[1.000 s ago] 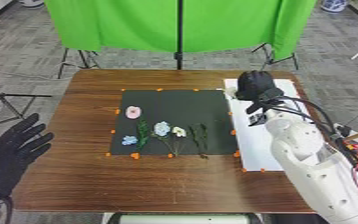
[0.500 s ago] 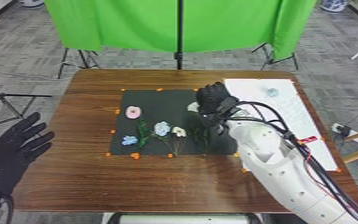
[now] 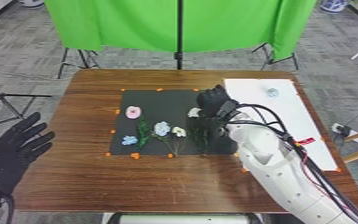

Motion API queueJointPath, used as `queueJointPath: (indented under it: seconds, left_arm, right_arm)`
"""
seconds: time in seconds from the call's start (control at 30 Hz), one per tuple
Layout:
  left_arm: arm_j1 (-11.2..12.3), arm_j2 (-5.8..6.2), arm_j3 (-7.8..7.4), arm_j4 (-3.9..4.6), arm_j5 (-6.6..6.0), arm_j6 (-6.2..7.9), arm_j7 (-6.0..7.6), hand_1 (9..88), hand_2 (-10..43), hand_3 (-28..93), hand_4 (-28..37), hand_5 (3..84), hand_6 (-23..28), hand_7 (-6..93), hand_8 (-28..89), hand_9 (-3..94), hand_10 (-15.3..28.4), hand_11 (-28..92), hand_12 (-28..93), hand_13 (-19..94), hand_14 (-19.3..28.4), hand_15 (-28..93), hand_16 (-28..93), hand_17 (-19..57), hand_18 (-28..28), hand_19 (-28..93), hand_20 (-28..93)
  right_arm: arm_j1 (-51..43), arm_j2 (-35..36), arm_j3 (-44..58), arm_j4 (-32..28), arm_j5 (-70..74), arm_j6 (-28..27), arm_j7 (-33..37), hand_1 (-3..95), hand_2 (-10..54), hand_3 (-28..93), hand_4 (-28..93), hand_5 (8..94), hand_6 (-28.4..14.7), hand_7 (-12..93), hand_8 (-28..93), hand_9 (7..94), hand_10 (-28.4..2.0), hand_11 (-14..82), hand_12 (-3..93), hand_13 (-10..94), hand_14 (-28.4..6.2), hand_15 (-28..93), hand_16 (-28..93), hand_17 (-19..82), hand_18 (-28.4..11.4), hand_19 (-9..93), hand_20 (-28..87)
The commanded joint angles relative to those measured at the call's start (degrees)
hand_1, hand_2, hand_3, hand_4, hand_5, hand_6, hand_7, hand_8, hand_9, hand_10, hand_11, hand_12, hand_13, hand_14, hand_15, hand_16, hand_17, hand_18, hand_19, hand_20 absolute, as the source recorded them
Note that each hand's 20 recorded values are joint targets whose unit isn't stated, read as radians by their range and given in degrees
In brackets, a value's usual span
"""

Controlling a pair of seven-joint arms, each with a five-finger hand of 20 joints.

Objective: Arrange flowers

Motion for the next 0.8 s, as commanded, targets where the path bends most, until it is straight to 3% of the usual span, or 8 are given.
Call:
queueJointPath:
  seconds: [0.03,0.13,0.33,0.47,0.5,0.53,0.67,0.8]
  left_arm:
    - [0.6,-0.3,0.02,0.37,-0.01,-0.14,-0.48,23.4,-4.5,70,-28.3,28.9,0.7,22.6,-11,23.2,10.2,21,15,21,14.0,30,1,-10.3,23.1,45,6]
    - [0.9,-0.13,0.12,0.39,-0.18,-0.11,0.0,23.4,-4.5,70,-28.3,28.9,0.7,22.6,-11,23.2,10.2,21,15,21,14.0,30,1,-10.4,23.1,45,6]
    - [0.8,-0.12,0.09,0.37,-0.2,-0.21,-0.03,23.3,-4.5,70,-28.3,28.9,0.7,22.7,-11,23.2,10.1,21,15,21,14.0,30,1,-10.4,23.1,45,6]
    - [1.0,-0.13,-0.08,0.29,-0.18,-0.04,0.2,23.4,-4.4,70,-28.2,28.9,0.7,22.7,-11,23.1,10.1,21,15,21,14.0,30,1,-10.4,23.1,45,6]
    - [1.2,0.11,0.17,0.33,-0.3,0.35,0.94,23.4,-4.3,70,-28.2,28.9,0.7,22.7,-11,23.1,10.1,21,15,21,14.1,30,1,-10.4,23.1,45,6]
    - [1.2,0.27,0.48,0.29,-0.48,1.25,1.49,23.4,-4.3,70,-28.2,28.8,0.7,22.7,-11,23.1,10.1,21,15,21,14.0,30,1,-10.4,23.1,45,6]
    - [1.3,0.38,0.19,0.23,-0.51,0.68,1.22,23.5,-4.4,70,-28.2,29.1,0.8,22.8,-11,23.3,10.1,21,15,21,14.1,30,1,-10.1,23.2,45,6]
    - [1.4,0.4,0.17,0.24,-0.53,0.45,0.95,23.5,-4.4,70,-28.3,29.2,0.8,22.8,-11,23.4,10.2,21,15,21,14.1,31,1,-10.2,23.3,45,6]
  right_arm:
    - [-3.1,0.1,2.8,-3.2,-0.3,-3.5,-2.2,37.7,-9.5,83,-28,67.0,1.7,51,-13,81.1,-3.1,30.4,43.1,76,-1.9,56,26,26,-15.9,71,39]
    - [-3.5,0.2,3.7,-4.4,1.7,-4.6,-2.0,26.4,-9.5,86,-28,67.8,3.2,43,-20,76.8,-5.4,42.2,29.2,74,-2.3,57,26,25,-16.6,71,41]
    - [-4.5,0.1,7.2,-6.5,5.1,-5.2,-1.8,14.3,-7.8,84,-28,63.8,1.1,39,-23,71.4,-7.9,42.7,28.0,70,-4.4,59,25,23,-18.4,72,43]
    - [-3.0,1.5,9.4,-5.5,10.7,-1.7,1.2,7.2,-2.5,83,-28,56.8,-1.4,34,-21,62.6,-10.5,43.1,27.1,62,-6.9,62,23,21,-19.4,72,44]
    - [-2.4,2.2,9.8,-4.9,12.3,-1.1,2.8,5.4,-0.4,83,-28,53.8,-2.3,33,-20,58.1,-11.5,42.3,26.1,58,-8.3,62,21,20,-19.9,71,45]
    - [-1.5,2.7,10.3,-4.0,13.7,-1.2,3.7,4.7,0.8,83,-28,51.2,-2.8,32,-19,54.6,-12.1,41.7,25.4,54,-9.0,63,20,19,-20.3,71,45]
    - [1.9,5.5,11.6,0.3,17.1,-5.9,7.9,6.6,9.1,85,-28,45.8,-3.7,27,-18,44.9,-12.5,33.0,22.0,42,-9.9,53,14,16,-20.1,64,40]
    - [2.8,7.5,12.6,3.4,15.1,-8.6,10.8,11.7,7.3,88,-27,36.9,-4.7,27,-18,36.4,-11.6,27.4,20.5,29,-11.2,36,14,13,-19.0,58,29]
